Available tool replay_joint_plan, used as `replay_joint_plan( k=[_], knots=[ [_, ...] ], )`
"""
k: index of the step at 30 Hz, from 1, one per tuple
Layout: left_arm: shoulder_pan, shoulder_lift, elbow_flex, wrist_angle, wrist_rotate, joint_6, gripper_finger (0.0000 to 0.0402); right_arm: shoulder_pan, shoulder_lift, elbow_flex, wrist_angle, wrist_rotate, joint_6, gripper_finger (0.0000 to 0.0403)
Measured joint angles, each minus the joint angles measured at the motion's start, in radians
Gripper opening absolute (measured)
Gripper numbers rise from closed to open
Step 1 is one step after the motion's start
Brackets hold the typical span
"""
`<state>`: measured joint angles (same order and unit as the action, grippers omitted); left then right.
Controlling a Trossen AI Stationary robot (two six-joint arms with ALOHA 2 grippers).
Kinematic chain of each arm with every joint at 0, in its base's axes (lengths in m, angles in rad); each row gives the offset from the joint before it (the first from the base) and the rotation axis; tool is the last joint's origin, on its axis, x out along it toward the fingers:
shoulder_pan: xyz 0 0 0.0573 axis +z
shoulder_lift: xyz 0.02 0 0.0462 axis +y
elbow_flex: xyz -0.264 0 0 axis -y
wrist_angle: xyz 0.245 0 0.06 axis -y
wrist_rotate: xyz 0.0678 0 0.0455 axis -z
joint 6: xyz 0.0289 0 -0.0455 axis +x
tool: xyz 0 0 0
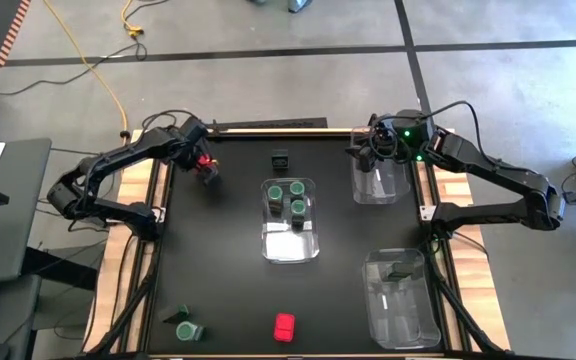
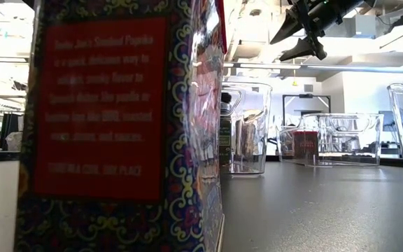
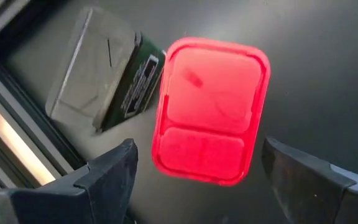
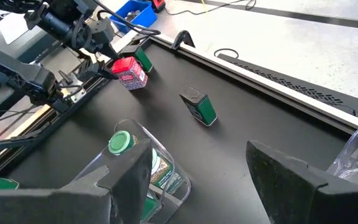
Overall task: Sort spices by type
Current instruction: Put the red seasoning can into the top transparent bin
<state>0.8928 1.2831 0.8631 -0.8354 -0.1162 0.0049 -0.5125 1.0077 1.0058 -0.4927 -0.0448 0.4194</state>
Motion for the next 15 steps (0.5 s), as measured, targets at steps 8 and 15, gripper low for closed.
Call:
replay_joint_plan(
  k=[8,15],
  knots=[
    [0.000,0.000,0.000,0.038,0.000,0.062,0.0327,0.000,0.000,0.000,0.000,0.000,0.000,0.0286],
    [0.000,0.000,-0.028,0.031,0.001,0.062,0.0306,0.000,0.000,0.000,0.000,0.000,0.000,0.0286]
  ],
)
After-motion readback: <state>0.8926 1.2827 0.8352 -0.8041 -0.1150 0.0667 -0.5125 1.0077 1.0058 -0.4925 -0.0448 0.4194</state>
